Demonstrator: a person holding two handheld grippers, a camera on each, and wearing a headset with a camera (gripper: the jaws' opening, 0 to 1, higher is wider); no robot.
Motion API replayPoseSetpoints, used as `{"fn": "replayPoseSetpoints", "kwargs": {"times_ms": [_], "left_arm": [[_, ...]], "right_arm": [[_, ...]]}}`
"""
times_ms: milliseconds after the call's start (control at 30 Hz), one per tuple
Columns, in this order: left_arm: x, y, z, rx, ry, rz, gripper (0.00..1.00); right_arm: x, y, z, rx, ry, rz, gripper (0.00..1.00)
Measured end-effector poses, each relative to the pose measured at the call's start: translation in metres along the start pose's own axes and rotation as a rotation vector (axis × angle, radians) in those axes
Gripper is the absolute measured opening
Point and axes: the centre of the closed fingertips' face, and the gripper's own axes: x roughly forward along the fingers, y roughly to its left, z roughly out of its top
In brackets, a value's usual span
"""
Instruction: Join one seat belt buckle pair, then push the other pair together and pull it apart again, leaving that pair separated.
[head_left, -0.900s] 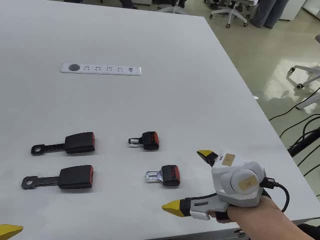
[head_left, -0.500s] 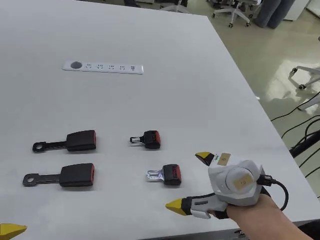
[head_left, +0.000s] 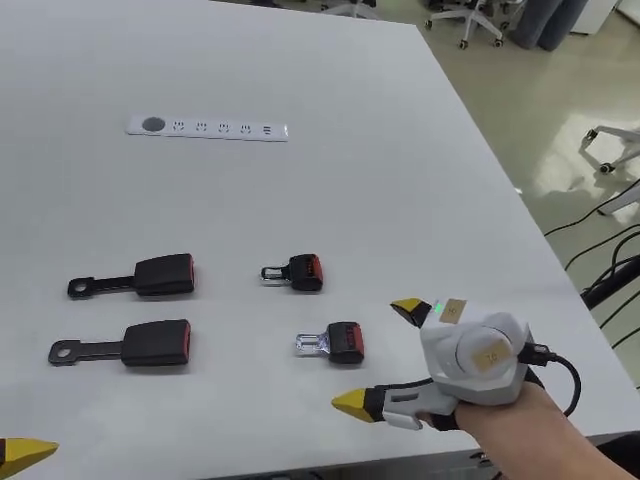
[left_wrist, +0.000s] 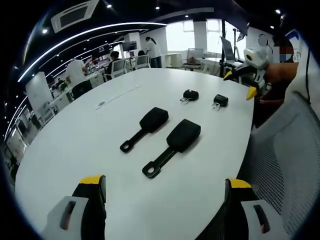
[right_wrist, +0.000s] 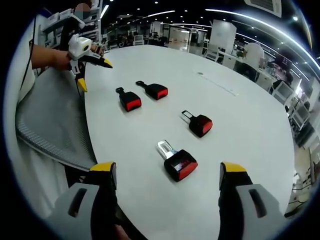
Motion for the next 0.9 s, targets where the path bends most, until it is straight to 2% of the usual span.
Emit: {"fn": "replayPoseSetpoints", "kwargs": {"times_ms": [533, 900], "left_arm": [[0.0012, -0.0007, -0.0002, 0.001, 0.001, -0.005, 1.00], [0.0002, -0.0053, 0.0014, 0.010, -0.001, -0.013, 0.98]], "right_arm": [[-0.0013, -0.0022, 0.0051, -0.002, -0.011, -0.002, 0.84], [-0.0018, -0.0008, 0.0047, -0.002, -0.006, 0.003, 0.84]]}}
